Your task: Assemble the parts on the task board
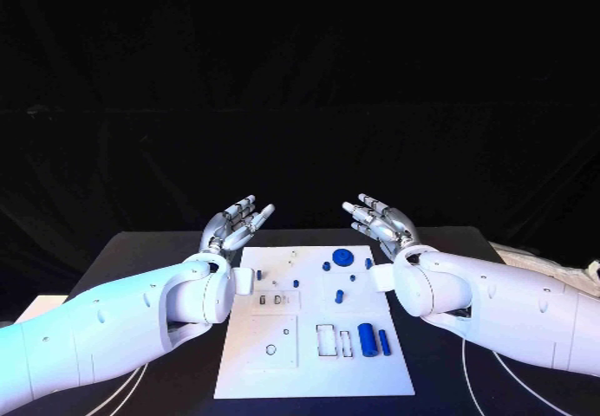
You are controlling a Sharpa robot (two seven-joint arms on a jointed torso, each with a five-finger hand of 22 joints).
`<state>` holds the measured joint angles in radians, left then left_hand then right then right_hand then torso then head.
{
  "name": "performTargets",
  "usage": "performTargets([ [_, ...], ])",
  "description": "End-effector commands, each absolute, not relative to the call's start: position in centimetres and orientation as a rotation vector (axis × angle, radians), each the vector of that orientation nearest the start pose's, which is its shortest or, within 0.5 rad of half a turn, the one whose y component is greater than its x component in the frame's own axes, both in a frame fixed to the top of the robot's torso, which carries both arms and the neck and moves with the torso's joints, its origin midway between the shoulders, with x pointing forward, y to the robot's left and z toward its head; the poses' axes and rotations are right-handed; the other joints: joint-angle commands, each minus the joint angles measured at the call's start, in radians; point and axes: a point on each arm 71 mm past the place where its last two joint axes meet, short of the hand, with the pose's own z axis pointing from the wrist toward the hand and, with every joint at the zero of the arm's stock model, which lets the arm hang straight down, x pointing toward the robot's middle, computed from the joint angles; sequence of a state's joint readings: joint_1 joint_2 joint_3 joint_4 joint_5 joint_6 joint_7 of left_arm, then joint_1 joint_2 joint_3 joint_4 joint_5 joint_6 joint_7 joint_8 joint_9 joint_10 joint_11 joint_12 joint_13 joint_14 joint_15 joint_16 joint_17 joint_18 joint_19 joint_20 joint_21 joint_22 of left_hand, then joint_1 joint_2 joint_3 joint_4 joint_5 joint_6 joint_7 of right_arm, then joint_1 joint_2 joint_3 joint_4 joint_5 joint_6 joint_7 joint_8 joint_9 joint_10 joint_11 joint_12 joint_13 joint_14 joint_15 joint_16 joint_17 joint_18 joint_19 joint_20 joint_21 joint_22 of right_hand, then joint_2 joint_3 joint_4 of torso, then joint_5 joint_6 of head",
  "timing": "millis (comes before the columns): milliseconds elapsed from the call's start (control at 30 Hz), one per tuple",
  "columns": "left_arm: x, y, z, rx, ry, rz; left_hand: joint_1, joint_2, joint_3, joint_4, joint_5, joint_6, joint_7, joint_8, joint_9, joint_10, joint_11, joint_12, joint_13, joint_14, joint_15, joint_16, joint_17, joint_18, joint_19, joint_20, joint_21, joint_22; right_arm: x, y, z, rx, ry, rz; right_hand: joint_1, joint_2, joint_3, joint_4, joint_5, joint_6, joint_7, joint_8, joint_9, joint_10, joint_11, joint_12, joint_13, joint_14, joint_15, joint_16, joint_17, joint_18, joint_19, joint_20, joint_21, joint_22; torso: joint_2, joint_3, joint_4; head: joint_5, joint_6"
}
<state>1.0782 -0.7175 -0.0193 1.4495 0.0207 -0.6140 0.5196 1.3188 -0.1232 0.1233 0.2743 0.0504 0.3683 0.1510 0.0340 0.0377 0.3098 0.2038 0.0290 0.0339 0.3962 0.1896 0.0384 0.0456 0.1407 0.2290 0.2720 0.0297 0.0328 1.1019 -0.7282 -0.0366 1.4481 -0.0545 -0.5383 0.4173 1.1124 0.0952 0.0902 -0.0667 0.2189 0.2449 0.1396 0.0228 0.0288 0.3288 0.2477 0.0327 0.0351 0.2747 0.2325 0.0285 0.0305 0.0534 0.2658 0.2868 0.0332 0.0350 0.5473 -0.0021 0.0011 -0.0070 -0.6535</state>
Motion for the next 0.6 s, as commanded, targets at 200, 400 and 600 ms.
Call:
performTargets([
  [200,48.5,18.1,-22.6,-1.181,1.256,-1.423,0.074,0.041,0.003,-0.011,0.006,0.174,0.114,0.032,0.017,0.213,0.034,0.034,0.018,0.255,0.023,0.053,0.029,0.012,0.145,0.019,0.04,0.022,49.0,-16.8,-23.0,1.018,1.632,1.511,0.165,0.014,0.034,-0.104,0.006,0.357,0.126,0.055,0.031,0.487,-0.017,0.069,0.032,0.482,-0.022,0.07,0.033,0.097,0.396,0.003,0.103,0.048,0.0,-0.0002,0.0,0.0,0.0],
  [400,48.4,19.7,-22.3,-1.175,1.227,-1.444,0.085,0.082,-0.016,-0.068,0.005,0.513,0.094,0.097,0.042,0.619,-0.002,0.108,0.038,0.547,-0.021,0.136,0.057,0.042,0.553,0.009,0.16,0.072,50.7,-19.9,-21.7,0.743,1.517,1.294,0.185,0.004,0.093,-0.154,0.013,0.65,0.091,0.073,0.039,0.661,-0.064,0.072,0.027,0.701,-0.073,0.094,0.034,0.133,0.543,-0.008,0.154,0.051,0.021,-0.0054,0.0115,-0.008,0.002],
  [600,48.0,20.2,-22.0,-1.176,1.241,-1.455,0.086,0.102,-0.031,-0.101,0.005,0.571,0.077,0.094,0.032,0.696,-0.027,0.096,0.034,0.673,-0.058,0.158,0.085,0.044,0.703,-0.028,0.198,0.08,51.1,-20.5,-20.7,0.64,1.503,1.232,0.158,-0.009,0.161,-0.174,0.027,0.713,0.078,0.06,0.038,0.737,-0.085,0.05,0.026,0.789,-0.098,0.09,0.035,0.134,0.612,-0.035,0.175,0.047,0.042,-0.0059,0.0209,-0.014,0.006],
])
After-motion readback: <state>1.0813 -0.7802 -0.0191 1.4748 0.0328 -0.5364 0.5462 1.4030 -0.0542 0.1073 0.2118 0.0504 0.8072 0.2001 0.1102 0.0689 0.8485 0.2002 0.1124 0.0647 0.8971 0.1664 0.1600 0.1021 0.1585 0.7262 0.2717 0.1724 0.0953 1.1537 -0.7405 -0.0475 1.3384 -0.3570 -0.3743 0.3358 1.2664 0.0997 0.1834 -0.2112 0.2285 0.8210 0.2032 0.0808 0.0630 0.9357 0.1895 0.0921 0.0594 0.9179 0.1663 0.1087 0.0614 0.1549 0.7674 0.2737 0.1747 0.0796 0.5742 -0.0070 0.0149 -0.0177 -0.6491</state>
